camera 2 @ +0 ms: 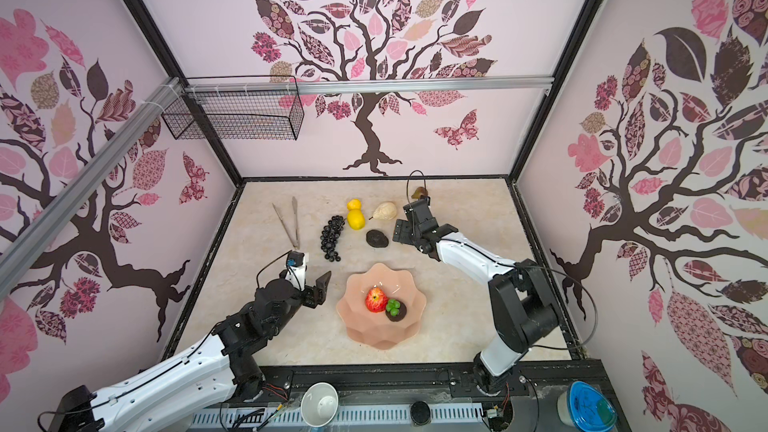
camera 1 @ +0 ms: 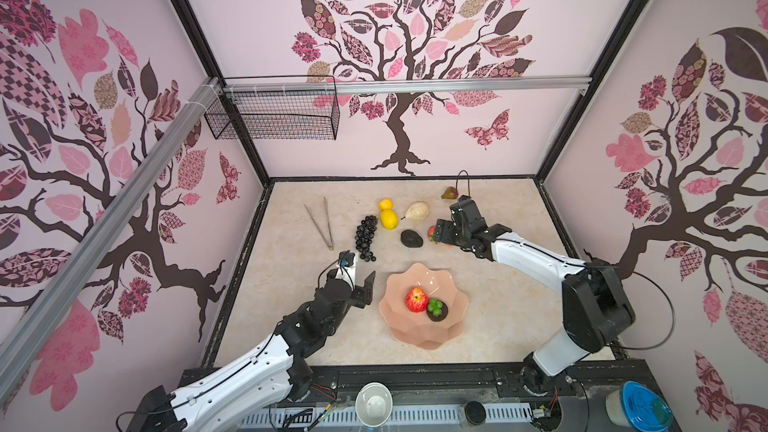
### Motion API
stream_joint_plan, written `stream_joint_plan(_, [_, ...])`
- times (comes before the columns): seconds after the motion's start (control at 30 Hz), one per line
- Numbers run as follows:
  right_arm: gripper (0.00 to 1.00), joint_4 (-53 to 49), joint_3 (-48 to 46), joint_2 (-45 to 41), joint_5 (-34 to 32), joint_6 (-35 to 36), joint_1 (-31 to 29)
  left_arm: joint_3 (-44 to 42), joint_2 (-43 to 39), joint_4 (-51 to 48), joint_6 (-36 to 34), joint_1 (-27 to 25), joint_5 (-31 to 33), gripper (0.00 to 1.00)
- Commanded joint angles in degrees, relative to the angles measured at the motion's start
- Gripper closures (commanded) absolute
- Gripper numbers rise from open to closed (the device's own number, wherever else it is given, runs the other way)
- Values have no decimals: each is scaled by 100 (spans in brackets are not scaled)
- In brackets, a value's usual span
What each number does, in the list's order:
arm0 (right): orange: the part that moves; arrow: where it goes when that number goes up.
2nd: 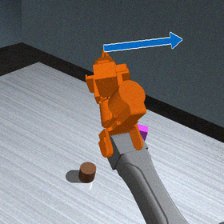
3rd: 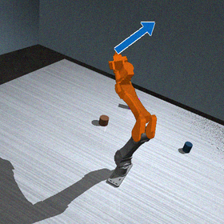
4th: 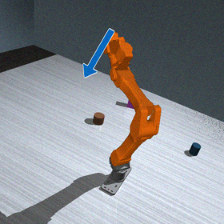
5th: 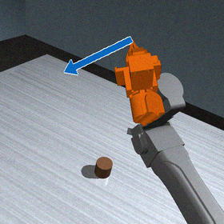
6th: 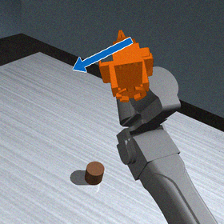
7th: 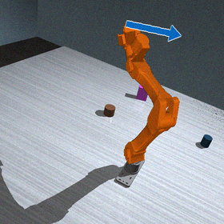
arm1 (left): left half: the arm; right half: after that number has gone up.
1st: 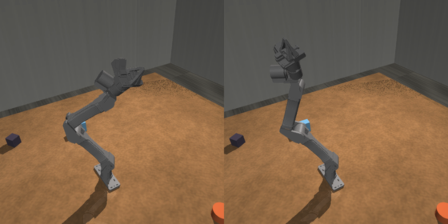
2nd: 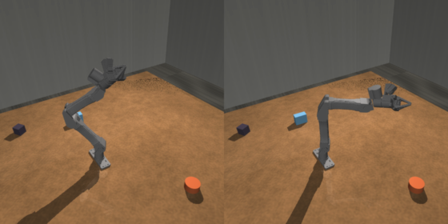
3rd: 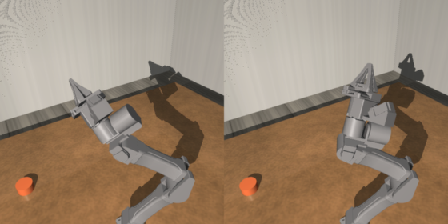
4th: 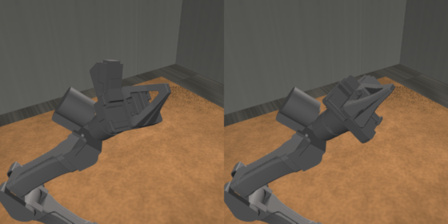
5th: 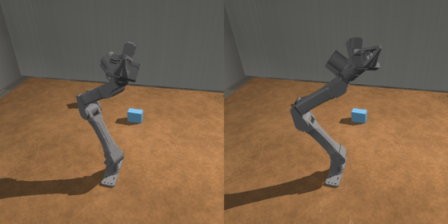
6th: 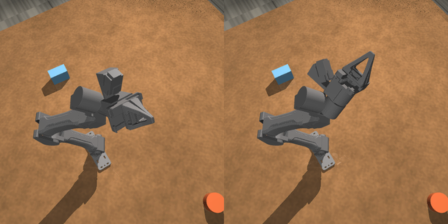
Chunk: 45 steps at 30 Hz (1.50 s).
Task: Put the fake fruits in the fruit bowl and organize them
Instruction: 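Release the mangosteen and raise the left gripper while the right reaches to the red pear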
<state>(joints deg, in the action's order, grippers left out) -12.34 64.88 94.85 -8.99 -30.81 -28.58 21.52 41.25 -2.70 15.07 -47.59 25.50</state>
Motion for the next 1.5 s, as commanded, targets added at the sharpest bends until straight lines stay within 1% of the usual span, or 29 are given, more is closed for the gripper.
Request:
stream_joint_plan(0.0, [12, -356, 573, 592, -213, 80, -77, -131, -143, 294, -119, 22, 201, 21])
stream_joint_plan(0.07, [13, -467, 794, 867, -344, 110, -90, -111, -147, 254, -97, 22, 244, 21])
stream_joint_plan(0.27, [17, -644, 1264, 1498, -439, 256, -112, -89, -131, 218, -44, 22, 267, 18])
stream_joint_plan(0.43, [18, -787, 1529, 1810, -611, 354, -122, -68, -109, 182, -17, 18, 274, 16])
stream_joint_plan(0.7, [25, -788, 1770, 2102, -619, 436, -170, -32, 34, 191, 13, 22, 254, 16])
stream_joint_plan(1.47, [25, -1148, 2506, 2899, -968, 533, -218, -25, 51, 191, 13, 19, 228, 14])
